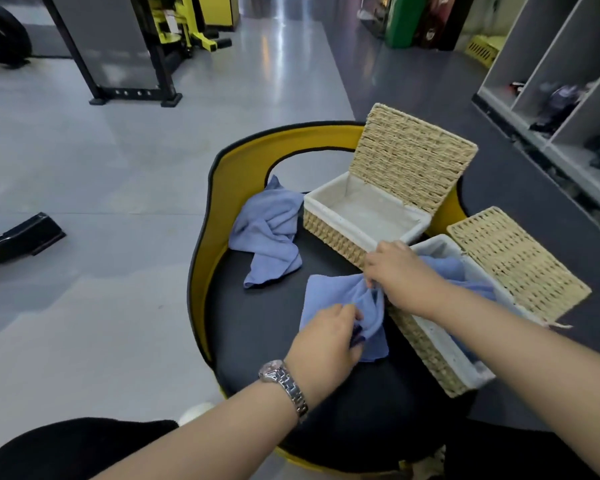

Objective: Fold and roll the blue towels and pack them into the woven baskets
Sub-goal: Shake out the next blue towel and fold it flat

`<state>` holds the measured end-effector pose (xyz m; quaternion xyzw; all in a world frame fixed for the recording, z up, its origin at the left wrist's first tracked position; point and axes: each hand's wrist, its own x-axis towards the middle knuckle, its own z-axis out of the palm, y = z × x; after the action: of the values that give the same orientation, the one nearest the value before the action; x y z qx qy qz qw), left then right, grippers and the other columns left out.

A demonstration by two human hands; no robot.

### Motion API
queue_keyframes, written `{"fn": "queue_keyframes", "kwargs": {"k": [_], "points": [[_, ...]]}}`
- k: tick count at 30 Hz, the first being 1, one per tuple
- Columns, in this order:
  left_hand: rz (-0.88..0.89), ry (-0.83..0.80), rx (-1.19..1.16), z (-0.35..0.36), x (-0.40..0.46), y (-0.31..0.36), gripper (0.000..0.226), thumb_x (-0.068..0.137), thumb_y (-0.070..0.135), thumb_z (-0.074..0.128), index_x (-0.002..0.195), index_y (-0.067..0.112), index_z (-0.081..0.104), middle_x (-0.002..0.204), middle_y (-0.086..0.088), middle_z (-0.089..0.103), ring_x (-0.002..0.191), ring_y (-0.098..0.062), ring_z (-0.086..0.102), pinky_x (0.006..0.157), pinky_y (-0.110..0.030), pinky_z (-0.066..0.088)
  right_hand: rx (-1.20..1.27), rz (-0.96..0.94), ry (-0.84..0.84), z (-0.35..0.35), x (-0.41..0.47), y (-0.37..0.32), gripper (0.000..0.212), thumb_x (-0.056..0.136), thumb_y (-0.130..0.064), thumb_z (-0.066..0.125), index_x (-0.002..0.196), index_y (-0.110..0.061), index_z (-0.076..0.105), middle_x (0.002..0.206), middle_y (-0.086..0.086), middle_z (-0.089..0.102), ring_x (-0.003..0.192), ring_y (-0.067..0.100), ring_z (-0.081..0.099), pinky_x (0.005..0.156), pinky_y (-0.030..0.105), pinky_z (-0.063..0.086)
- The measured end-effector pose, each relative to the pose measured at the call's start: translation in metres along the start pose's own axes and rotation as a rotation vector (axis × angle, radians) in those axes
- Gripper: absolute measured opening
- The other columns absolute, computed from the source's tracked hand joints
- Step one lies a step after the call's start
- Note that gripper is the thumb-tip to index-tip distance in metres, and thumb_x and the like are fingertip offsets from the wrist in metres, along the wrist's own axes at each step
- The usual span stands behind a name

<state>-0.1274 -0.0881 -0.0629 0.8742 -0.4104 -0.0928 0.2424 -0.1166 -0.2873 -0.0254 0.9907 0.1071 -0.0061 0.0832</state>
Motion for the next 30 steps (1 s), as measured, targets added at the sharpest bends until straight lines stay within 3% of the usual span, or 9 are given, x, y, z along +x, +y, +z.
{"fn": "queue_keyframes", "kwargs": {"k": [3,6,9,11,14,17,22,26,30], "points": [[0.063,-0.098,0.352,0.026,-0.01,-0.01,0.052,0.063,0.051,0.068,0.104,0.021,0.057,0.105,-0.004,0.057,0.09,-0.027,0.055,0.071,-0.037,0.049,-0.164,-0.057,-0.054,0.026,-0.018,-0.01,0.01,0.067,-0.019,0.055,0.063,-0.023,0.062,0.072,-0.003,0.059,0.078,0.024,0.056,0.071,0.035,0.034],[0.087,-0.064,0.456,0.034,-0.016,-0.024,0.042,0.059,0.06,0.056,0.091,0.034,0.063,0.095,0.007,0.062,0.078,-0.017,0.06,0.06,-0.028,0.048,-0.14,-0.137,-0.166,0.054,-0.022,-0.015,0.022,0.074,-0.021,0.042,0.065,-0.023,0.062,0.072,-0.004,0.061,0.072,0.021,0.06,0.069,0.035,0.047],[0.141,0.021,0.509,0.028,-0.013,-0.038,0.037,0.073,0.053,0.037,0.072,0.032,0.068,0.083,0.013,0.065,0.071,-0.013,0.061,0.058,-0.028,0.045,-0.183,-0.06,-0.189,0.054,-0.021,-0.025,0.013,0.062,-0.019,0.07,0.054,-0.023,0.061,0.06,-0.003,0.058,0.057,0.021,0.06,0.057,0.03,0.047],[0.158,0.054,0.568,0.019,-0.01,-0.049,0.042,0.078,0.048,0.035,0.061,0.028,0.068,0.076,0.013,0.065,0.066,-0.015,0.059,0.057,-0.031,0.043,-0.131,-0.029,-0.206,0.041,-0.023,-0.041,0.009,0.066,-0.016,0.074,0.068,-0.019,0.066,0.075,0.004,0.063,0.072,0.026,0.062,0.065,0.033,0.046],[0.088,0.044,0.656,0.005,-0.005,-0.071,0.039,0.078,0.041,0.04,0.057,0.023,0.067,0.071,0.011,0.067,0.063,-0.018,0.057,0.058,-0.032,0.04,0.03,-0.05,-0.412,0.031,-0.026,-0.066,0.021,0.087,-0.007,0.047,0.101,-0.012,0.062,0.106,0.012,0.06,0.099,0.032,0.056,0.077,0.036,0.035],[-0.045,-0.036,0.617,-0.012,0.002,-0.085,0.029,0.079,0.035,0.044,0.065,0.022,0.066,0.074,0.007,0.068,0.073,-0.019,0.058,0.066,-0.032,0.036,0.302,-0.012,-0.445,0.026,-0.027,-0.075,0.026,0.084,-0.012,0.049,0.099,-0.021,0.068,0.096,0.011,0.068,0.084,0.03,0.06,0.073,0.032,0.045],[-0.133,-0.019,0.225,-0.034,0.014,-0.095,0.026,0.086,0.035,0.055,0.112,0.03,0.06,0.113,0.006,0.062,0.105,-0.021,0.055,0.083,-0.035,0.043,0.615,0.249,0.061,0.036,-0.01,-0.05,0.02,0.085,-0.008,0.054,0.105,-0.011,0.06,0.111,0.007,0.058,0.104,0.027,0.055,0.091,0.038,0.044],[-0.282,-0.229,0.212,-0.026,0.014,-0.101,0.065,0.082,0.043,0.064,0.138,0.022,0.037,0.137,-0.001,0.047,0.124,-0.026,0.044,0.097,-0.04,0.043,0.679,0.316,-0.233,0.048,0.004,-0.044,0.066,0.09,-0.026,0.06,0.146,-0.01,0.028,0.154,0.006,0.028,0.141,0.021,0.028,0.112,0.029,0.024],[-0.311,-0.21,0.252,-0.02,0.015,-0.107,0.052,0.076,0.047,0.067,0.12,0.022,0.053,0.118,0.0,0.058,0.112,-0.026,0.052,0.086,-0.037,0.046,0.604,0.314,-0.269,0.059,0.009,-0.042,0.07,0.082,-0.033,0.068,0.14,-0.01,0.037,0.137,0.006,0.048,0.129,0.026,0.04,0.103,0.032,0.036]]}}
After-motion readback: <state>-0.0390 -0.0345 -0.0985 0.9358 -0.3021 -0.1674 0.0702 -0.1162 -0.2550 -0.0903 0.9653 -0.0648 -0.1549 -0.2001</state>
